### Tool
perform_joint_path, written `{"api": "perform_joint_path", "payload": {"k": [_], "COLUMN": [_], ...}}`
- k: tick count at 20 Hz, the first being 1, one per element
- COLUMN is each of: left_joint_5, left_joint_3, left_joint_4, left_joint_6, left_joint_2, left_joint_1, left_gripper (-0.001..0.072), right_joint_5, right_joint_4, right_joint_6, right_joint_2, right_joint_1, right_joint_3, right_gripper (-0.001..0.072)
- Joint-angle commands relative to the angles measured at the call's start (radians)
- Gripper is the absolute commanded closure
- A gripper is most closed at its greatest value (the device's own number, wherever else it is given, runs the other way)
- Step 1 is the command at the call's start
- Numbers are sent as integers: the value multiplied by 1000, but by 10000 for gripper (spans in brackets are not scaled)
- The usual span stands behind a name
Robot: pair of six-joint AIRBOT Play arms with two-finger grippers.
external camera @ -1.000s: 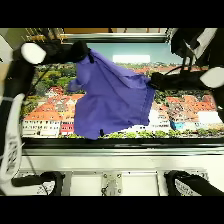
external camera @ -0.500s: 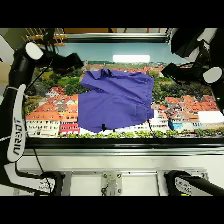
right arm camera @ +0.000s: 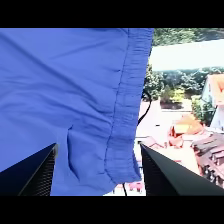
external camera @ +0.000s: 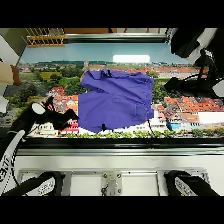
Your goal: Fold the clothes and pants, and hang the long-sleeved shirts on hangers.
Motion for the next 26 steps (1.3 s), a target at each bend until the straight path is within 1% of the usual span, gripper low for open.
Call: {"api": "perform_joint_path", "payload": {"k": [1, 7, 9, 10, 11, 12, 14, 15, 16, 17, 19, 21, 24, 26], "left_joint_5": [146, 146, 182, 198, 205, 204, 186, 172, 150, 128, 92, 81, 77, 70], "left_joint_3": [-148, -2, 53, 73, 94, 109, 121, 121, 121, 121, 121, 121, 121, 121], "left_joint_4": [-164, -172, -169, -168, -162, -162, -163, -162, -162, -162, -162, -163, -163, -163], "left_joint_6": [37, 37, 18, 2, 4, 3, 27, 45, 66, 87, 116, 119, 119, 119], "left_joint_2": [17, -131, -166, -176, -182, -182, -158, -142, -125, -112, -92, -87, -87, -87], "left_joint_1": [2, -147, -201, -210, -212, -209, -190, -180, -173, -164, -160, -164, -164, -164], "left_gripper": [97, 98, 105, 393, 703, 702, 702, 702, 702, 702, 702, 702, 702, 703], "right_joint_5": [11, 11, 24, 34, 43, 49, 46, 35, 20, 5, -53, -137, -197, -219], "right_joint_4": [37, 50, 49, 49, 45, 47, 45, 46, 48, 55, 119, 248, 552, 724], "right_joint_6": [-7, -7, -7, -7, -7, -5, 64, 90, 101, 107, 103, 10, -242, -370], "right_joint_2": [20, 19, 19, 19, 19, 19, 17, 11, -3, -25, -90, -178, -318, -389], "right_joint_1": [17, 19, 18, 14, 8, -5, -47, -73, -98, -118, -138, -134, -118, -108], "right_joint_3": [-16, -16, -16, -21, -34, -58, -140, -190, -245, -293, -379, -425, -426, -426], "right_gripper": [159, 159, 158, 158, 158, 157, 155, 105, -6, -6, -6, -6, -6, -6]}}
